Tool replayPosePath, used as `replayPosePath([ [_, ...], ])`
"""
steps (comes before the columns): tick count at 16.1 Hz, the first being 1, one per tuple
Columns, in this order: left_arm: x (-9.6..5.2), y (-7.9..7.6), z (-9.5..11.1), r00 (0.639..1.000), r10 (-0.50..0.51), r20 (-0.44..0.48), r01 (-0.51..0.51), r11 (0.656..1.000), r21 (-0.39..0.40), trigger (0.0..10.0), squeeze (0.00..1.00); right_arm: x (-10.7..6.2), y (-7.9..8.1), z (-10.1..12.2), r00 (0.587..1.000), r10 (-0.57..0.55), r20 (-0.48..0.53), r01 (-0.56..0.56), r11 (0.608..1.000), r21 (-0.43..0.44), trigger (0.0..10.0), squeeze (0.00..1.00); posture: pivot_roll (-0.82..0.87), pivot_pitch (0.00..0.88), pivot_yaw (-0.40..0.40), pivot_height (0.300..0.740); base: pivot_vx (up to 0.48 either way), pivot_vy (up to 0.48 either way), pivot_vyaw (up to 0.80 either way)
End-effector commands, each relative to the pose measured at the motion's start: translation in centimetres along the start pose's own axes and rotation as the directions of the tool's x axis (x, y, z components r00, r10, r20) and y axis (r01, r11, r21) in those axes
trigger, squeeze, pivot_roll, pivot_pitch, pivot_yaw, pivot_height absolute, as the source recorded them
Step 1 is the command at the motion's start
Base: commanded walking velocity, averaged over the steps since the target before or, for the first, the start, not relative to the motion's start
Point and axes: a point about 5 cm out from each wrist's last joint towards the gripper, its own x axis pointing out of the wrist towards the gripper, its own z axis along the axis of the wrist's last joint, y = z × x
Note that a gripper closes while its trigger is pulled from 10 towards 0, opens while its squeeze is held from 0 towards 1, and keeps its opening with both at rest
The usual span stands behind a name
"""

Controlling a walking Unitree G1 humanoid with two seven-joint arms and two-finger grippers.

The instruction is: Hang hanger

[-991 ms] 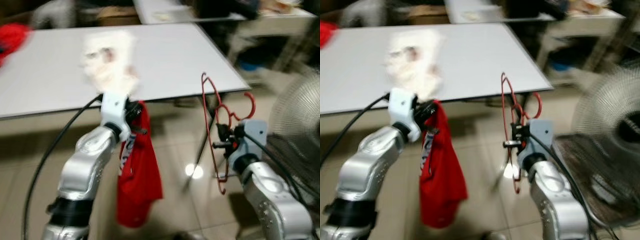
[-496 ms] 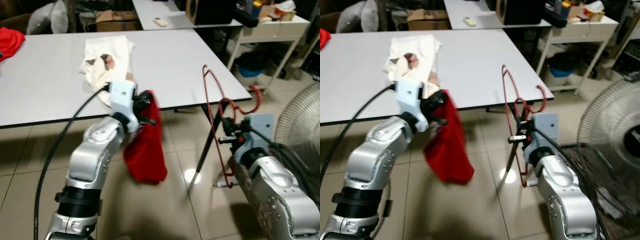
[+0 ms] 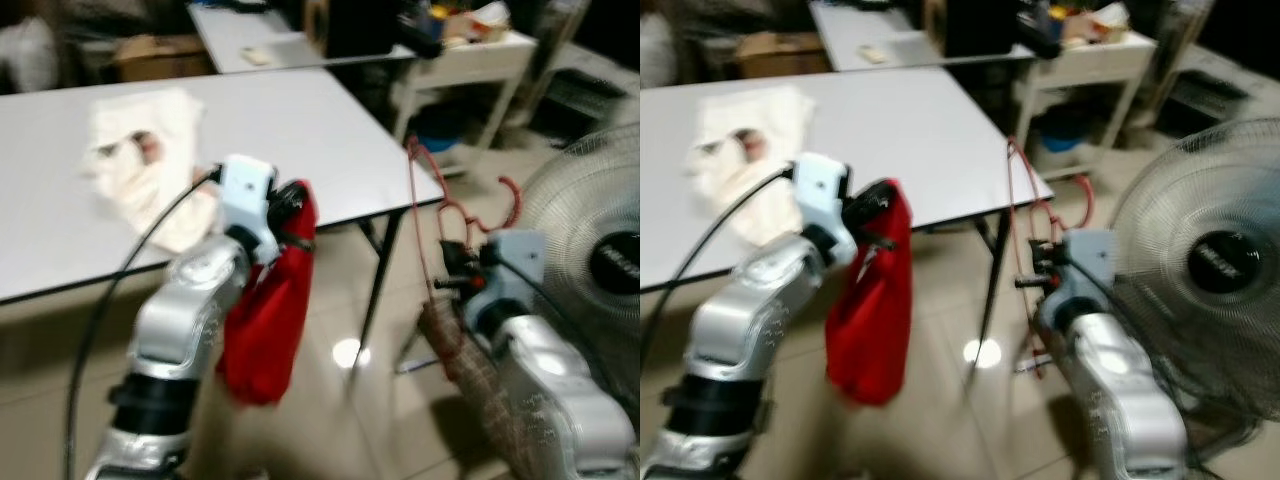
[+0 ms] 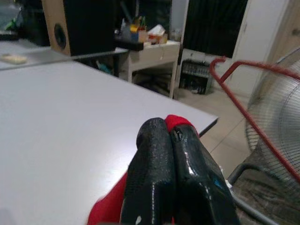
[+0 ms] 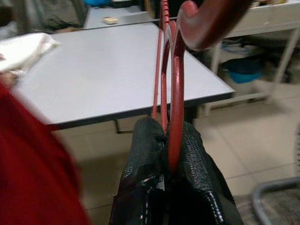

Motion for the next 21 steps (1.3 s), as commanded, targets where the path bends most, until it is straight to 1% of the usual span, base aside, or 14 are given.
replayPosePath([
  [1,0.3,-0.6,0.8,0.999,-0.026,0.031,0.026,1.0,0.0,10.0,0.0,-0.1,-0.9,0.3,0.999,-0.033,0.005,0.033,0.999,-0.019,10.0,0.0,-0.05,0.008,-0.021,0.74,0.3,0.0,0.0],
  [5,0.5,-0.7,0.9,0.999,-0.024,0.035,0.024,1.0,0.0,10.0,0.0,-0.1,-0.9,0.2,1.0,-0.028,0.0,0.028,0.999,-0.032,10.0,0.0,-0.05,0.006,-0.024,0.74,0.302,0.0,0.0],
  [8,0.5,-0.5,1.1,0.999,-0.011,0.043,0.011,1.0,-0.001,10.0,0.0,0.0,-0.7,0.3,1.0,-0.016,0.006,0.016,0.999,-0.03,10.0,0.0,-0.04,0.004,-0.026,0.74,0.303,0.0,0.0],
  [9,0.5,-0.3,1.3,0.999,-0.005,0.047,0.005,1.0,-0.001,10.0,0.0,0.1,-0.6,0.5,1.0,-0.006,0.007,0.006,0.999,-0.053,10.0,0.0,-0.04,0.003,-0.026,0.74,0.307,0.0,0.0],
  [11,0.6,-0.1,1.6,0.998,0.003,0.057,-0.003,1.0,0.005,10.0,0.0,0.3,-0.5,0.8,1.0,0.008,0.004,-0.007,0.992,-0.122,10.0,0.0,-0.04,0.0,-0.027,0.74,0.317,0.0,0.8],
  [13,0.7,0.0,1.8,0.998,0.004,0.064,-0.004,1.0,0.01,10.0,0.0,0.4,-0.5,0.9,1.0,0.007,0.01,-0.006,0.991,-0.133,10.0,0.0,-0.04,0.0,-0.027,0.74,0.321,0.0,0.8],
  [14,1.0,0.1,2.2,0.997,0.003,0.073,-0.004,1.0,0.017,10.0,0.0,0.5,-0.5,1.1,1.0,0.007,0.022,-0.004,0.992,-0.125,10.0,0.0,-0.04,0.0,-0.031,0.74,0.326,0.0,0.8],
  [15,1.3,0.4,2.8,0.996,0.01,0.089,-0.013,1.0,0.029,10.0,0.0,0.5,-0.6,1.4,0.999,0.021,0.036,-0.017,0.992,-0.122,10.0,0.0,-0.04,0.0,-0.037,0.74,0.322,0.0,0.0],
  [16,1.4,0.5,2.9,0.996,0.014,0.092,-0.017,0.999,0.031,10.0,0.0,0.5,-0.7,1.4,0.999,0.027,0.036,-0.022,0.992,-0.127,10.0,0.0,-0.04,0.0,-0.037,0.74,0.326,0.0,0.0],
  [17,1.5,0.8,3.1,0.995,0.025,0.095,-0.029,0.999,0.038,10.0,0.0,0.5,-0.7,1.5,0.999,0.043,0.032,-0.038,0.986,-0.16,10.0,0.0,-0.05,0.0,-0.037,0.74,0.322,0.0,0.0],
  [19,1.5,1.6,3.7,0.994,0.049,0.1,-0.054,0.997,0.053,10.0,0.0,0.4,-0.8,1.6,0.998,0.058,0.026,-0.053,0.982,-0.18,10.0,0.0,-0.05,0.0,-0.031,0.74,0.326,0.0,0.0],
  [21,1.8,2.1,4.4,0.992,0.055,0.112,-0.063,0.995,0.072,10.0,0.0,0.6,-0.9,1.6,0.998,0.057,0.01,-0.053,0.971,-0.234,10.0,0.0,-0.05,0.0,-0.021,0.74,0.324,0.0,0.8],
])
